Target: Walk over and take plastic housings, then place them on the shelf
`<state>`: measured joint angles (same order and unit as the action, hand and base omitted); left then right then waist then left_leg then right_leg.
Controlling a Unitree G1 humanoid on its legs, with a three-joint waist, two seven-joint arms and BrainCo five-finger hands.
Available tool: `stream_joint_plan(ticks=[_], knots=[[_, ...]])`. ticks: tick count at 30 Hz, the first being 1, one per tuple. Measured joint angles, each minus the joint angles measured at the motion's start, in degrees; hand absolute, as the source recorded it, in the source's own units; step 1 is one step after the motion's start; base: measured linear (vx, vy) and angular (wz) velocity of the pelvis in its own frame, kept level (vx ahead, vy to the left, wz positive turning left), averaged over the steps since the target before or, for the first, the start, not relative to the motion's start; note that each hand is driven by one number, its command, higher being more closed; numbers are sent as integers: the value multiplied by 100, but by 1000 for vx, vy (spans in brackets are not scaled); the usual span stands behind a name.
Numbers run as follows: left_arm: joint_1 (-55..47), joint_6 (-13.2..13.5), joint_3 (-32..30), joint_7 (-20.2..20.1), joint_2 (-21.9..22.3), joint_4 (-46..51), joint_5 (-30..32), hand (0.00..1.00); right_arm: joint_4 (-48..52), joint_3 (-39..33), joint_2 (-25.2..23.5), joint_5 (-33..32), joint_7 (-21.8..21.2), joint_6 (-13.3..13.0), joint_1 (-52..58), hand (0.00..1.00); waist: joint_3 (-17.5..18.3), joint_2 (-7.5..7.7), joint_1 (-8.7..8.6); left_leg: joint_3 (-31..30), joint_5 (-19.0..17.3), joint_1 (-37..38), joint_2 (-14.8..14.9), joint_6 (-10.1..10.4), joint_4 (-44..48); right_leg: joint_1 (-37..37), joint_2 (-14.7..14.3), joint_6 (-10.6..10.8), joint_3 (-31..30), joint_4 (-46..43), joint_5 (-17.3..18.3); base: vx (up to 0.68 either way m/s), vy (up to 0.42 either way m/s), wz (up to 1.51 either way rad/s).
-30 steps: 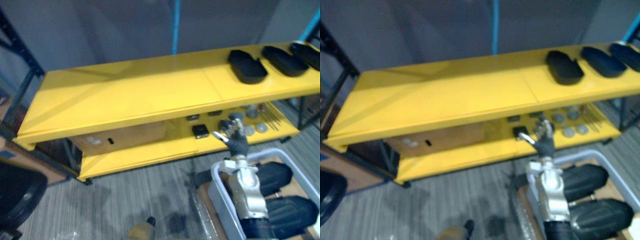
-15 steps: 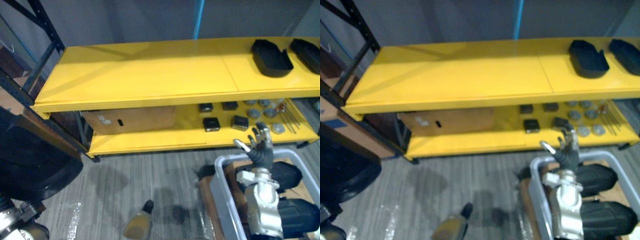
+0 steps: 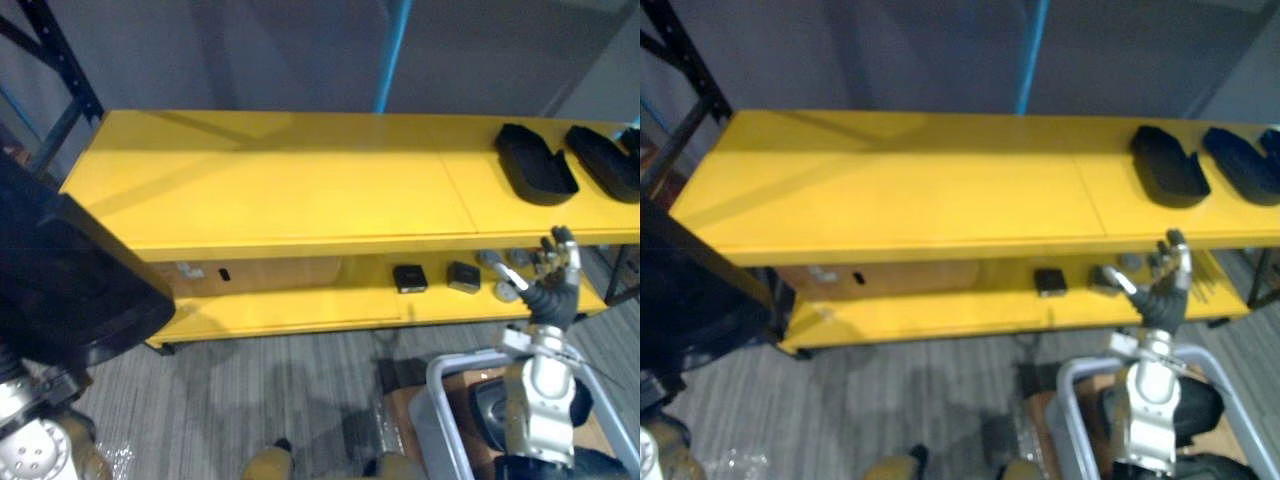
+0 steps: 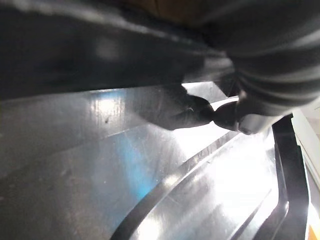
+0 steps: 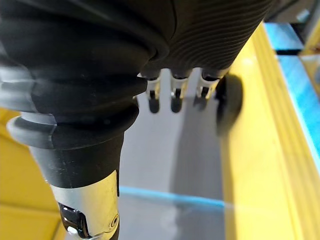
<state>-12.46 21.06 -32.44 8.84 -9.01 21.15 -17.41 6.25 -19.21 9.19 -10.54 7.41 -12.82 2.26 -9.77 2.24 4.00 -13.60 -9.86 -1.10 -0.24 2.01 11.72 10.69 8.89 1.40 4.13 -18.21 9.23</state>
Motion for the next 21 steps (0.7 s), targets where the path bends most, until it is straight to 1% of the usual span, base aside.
stream_joint_plan(ticks=[1, 2, 3, 4, 5, 6, 7, 14, 17, 18, 20, 21], knots=[[-13, -2, 127, 9, -21, 16, 42, 100, 28, 28, -8, -13, -5, 1, 30, 0, 92, 144, 0, -16, -264, 10, -64, 113, 90, -66, 45, 181, -125, 284, -575, 117, -225, 27], [-62, -20, 219, 16, 131, -12, 61, 100, 8, 30, 46, -65, -23, 21, 41, 0, 155, 21, 38, -39, -394, 25, 53, 212, 157, -141, -29, 484, -45, 361, -565, 149, -248, 26], [-144, -34, 265, 17, 222, -8, 73, 100, 15, 32, 65, -99, -42, 20, 53, 0, 222, -96, 33, 10, -427, 1, 181, 250, 185, -252, -133, 443, 67, 487, -574, 206, -214, 28], [-227, -60, 331, 16, 343, -6, 179, 100, 17, 20, 151, -213, -94, 19, 83, 0, 342, -279, 20, 74, -444, 29, 418, 304, 134, -426, -324, 372, 232, 697, -657, 228, -188, 29], [-270, -63, 346, 1, 356, 1, 228, 100, 18, 27, 233, -252, -117, 20, 77, 0, 399, -364, 54, 183, -418, 116, 548, 348, 37, -498, -427, 326, 273, 785, -676, 233, -190, 23], [-294, -64, 345, -8, 360, 6, 238, 100, 22, 27, 306, -335, -143, 20, 66, 0, 456, -435, 103, 256, -366, 158, 654, 435, -97, -532, -515, 294, 305, 853, -690, 126, -107, 4], [-256, 1, 322, 112, 475, 14, 274, 100, -44, -165, 217, -431, -250, -75, 17, 0, 690, -338, -12, 931, -138, 201, 452, 362, -526, -904, -290, 407, 358, 1864, -1203, 51, -54, 0], [-260, -3, 329, 149, 475, 14, 295, 100, -47, -167, 215, -432, -246, -76, 38, 0, 709, -423, -32, 945, -137, 305, 453, 363, -515, -998, -287, 407, 353, 1863, -1204, 0, 0, 0], [-252, -6, 333, 234, 475, 16, 496, 100, -43, -195, 205, -432, -249, -145, 79, 0, 700, -438, -81, 958, -130, 335, 448, 352, -512, -1029, -250, 422, 346, 1859, -1214, -10, 10, 1], [-252, -22, 360, 238, 475, 21, 522, 100, -26, -224, 178, -434, -244, -200, 130, 0, 693, -445, -105, 959, -117, 325, 419, 331, -521, -1031, -213, 440, 347, 1859, -1225, -35, 34, 4], [-252, -91, 394, 287, 475, 84, 678, 100, 25, -304, 83, -437, -240, -201, 186, 0, 675, -454, -143, 955, -109, 312, 376, 317, -520, -1057, -169, 461, 358, 1862, -1238, -37, 32, 8], [-252, -169, 421, 312, 474, 187, 762, 100, 52, -362, 15, -440, -237, -202, 206, 0, 662, -443, -159, 962, -111, 303, 362, 299, -524, -1068, -145, 466, 372, 1862, -1240, -35, 27, 11]])
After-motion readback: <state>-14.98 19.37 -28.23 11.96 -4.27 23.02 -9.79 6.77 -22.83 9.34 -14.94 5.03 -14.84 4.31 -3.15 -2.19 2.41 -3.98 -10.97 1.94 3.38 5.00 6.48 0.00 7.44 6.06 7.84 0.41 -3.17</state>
